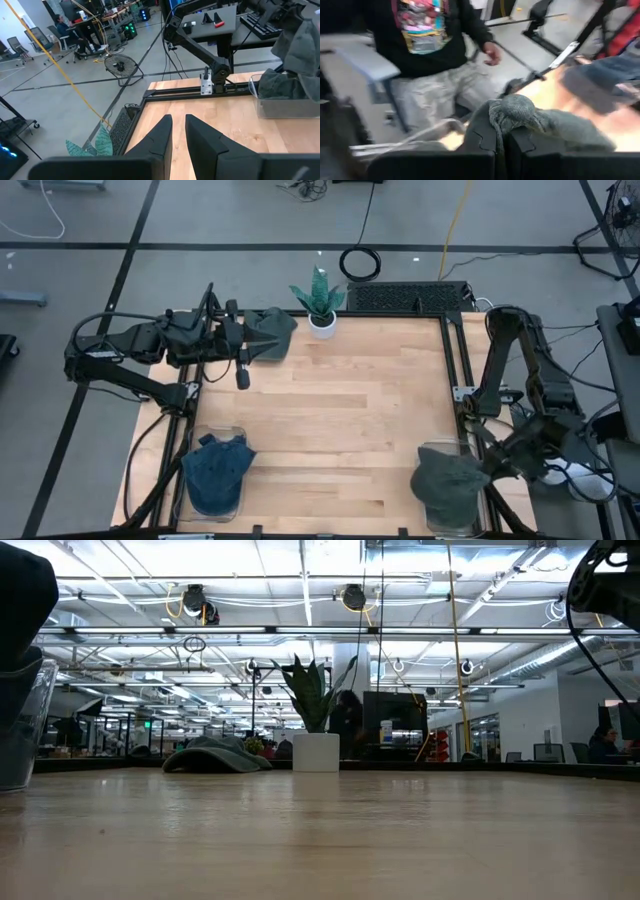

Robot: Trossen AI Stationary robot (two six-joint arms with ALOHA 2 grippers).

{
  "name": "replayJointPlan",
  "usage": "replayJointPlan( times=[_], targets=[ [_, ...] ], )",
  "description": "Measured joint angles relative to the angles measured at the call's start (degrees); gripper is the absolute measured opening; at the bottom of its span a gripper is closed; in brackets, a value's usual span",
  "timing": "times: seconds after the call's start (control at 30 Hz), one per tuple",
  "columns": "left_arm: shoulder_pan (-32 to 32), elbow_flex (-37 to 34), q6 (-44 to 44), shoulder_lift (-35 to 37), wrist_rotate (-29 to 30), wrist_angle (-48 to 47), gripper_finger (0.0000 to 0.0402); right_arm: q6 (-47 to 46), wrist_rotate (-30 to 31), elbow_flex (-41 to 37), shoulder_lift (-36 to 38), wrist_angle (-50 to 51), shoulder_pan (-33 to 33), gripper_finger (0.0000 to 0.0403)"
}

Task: Pick & Place hat
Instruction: Put the top gray cap into the right transparent bin

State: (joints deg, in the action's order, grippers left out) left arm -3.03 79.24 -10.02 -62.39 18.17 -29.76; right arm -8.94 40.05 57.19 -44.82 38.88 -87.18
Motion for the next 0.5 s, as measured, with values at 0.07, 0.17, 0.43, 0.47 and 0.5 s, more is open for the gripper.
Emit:
replayJointPlan(
  times=[0.07, 0.17, 0.43, 0.47, 0.5],
  targets=[
    [0.0, 0.0, 0.0, 0.0, 0.0, 0.0, 0.0063, -1.9, -2.0, -0.4, 0.0, -0.7, 0.0, 0.0000],
    [0.0, 0.0, 0.0, 0.0, 0.0, 0.0, 0.0062, -5.3, -2.8, -0.4, 0.1, -1.0, -0.1, 0.0000],
    [0.0, 0.0, 0.0, 0.0, 0.0, 0.0, 0.0063, -18.2, -2.7, -0.4, -0.5, -0.9, -1.1, 0.0000],
    [0.0, 0.0, 0.0, 0.0, 0.0, 0.0, 0.0063, -19.6, -2.6, -0.4, -0.8, -0.9, -1.1, 0.0000],
    [0.0, 0.0, 0.0, 0.0, 0.0, 0.0, 0.0063, -20.7, -2.5, -0.4, -1.2, -0.9, -1.1, 0.0000]
  ],
)
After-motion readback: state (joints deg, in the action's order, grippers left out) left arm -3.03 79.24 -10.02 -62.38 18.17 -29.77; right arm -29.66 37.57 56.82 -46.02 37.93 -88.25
